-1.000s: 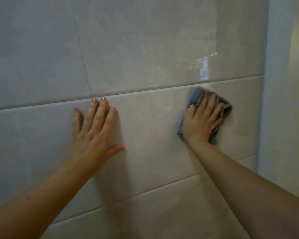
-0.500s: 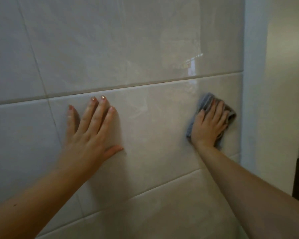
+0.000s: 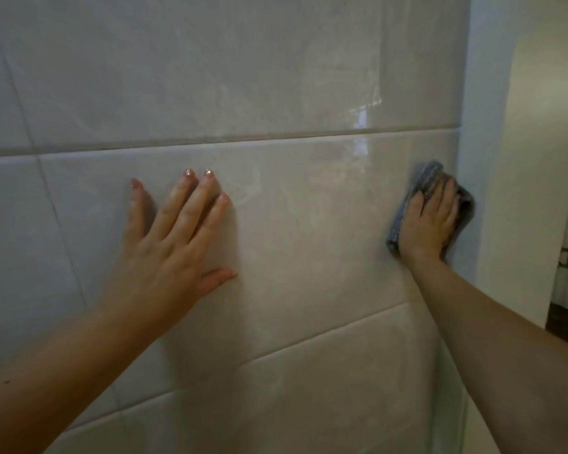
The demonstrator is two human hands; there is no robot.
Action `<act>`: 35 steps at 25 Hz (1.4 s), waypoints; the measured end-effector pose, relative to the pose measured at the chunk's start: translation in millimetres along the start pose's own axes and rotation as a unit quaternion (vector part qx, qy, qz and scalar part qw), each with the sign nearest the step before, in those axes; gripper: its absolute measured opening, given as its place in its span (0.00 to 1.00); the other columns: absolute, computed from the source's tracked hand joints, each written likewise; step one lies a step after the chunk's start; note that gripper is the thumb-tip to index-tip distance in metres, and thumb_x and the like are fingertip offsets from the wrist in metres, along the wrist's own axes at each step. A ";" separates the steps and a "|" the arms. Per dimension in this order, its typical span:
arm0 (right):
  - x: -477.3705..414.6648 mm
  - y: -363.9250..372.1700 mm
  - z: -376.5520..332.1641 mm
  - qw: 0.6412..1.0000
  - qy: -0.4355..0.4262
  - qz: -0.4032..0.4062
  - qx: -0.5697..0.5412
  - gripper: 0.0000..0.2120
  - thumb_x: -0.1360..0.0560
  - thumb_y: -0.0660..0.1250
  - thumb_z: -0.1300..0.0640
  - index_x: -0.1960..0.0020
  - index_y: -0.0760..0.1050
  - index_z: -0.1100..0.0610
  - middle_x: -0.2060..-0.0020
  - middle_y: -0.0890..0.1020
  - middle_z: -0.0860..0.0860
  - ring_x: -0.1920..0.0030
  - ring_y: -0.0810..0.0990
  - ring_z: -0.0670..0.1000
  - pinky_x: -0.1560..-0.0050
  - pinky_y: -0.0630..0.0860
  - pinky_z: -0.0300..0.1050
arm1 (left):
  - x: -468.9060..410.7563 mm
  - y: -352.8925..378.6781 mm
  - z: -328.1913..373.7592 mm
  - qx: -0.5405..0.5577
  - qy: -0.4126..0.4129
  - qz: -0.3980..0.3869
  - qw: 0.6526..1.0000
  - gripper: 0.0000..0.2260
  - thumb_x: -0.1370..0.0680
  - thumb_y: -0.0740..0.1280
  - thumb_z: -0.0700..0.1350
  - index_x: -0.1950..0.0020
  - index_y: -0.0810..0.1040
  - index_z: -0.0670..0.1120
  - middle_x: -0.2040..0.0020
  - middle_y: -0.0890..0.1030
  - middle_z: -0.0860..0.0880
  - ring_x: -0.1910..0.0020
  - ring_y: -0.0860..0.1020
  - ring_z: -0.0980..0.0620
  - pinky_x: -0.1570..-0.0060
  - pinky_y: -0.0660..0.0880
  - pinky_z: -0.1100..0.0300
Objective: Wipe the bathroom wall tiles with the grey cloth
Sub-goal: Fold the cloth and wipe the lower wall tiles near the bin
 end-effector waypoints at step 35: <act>282.7 41.1 -26.4 0.999 0.031 0.004 -0.009 0.28 0.18 0.48 0.46 0.26 0.63 0.62 0.26 0.64 0.64 0.27 0.61 0.70 0.31 0.59 0.72 | 182.9 26.7 93.4 0.184 -0.128 -0.096 0.970 0.23 0.22 0.60 0.40 0.26 0.68 0.40 0.23 0.62 0.40 0.22 0.57 0.41 0.24 0.50 0.43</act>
Point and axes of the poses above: each hand's wrist, its own x-axis away from the middle knuckle, its own y-axis out of the palm, z = x × y, the point moved 4 cm from there along -x, towards the middle knuckle
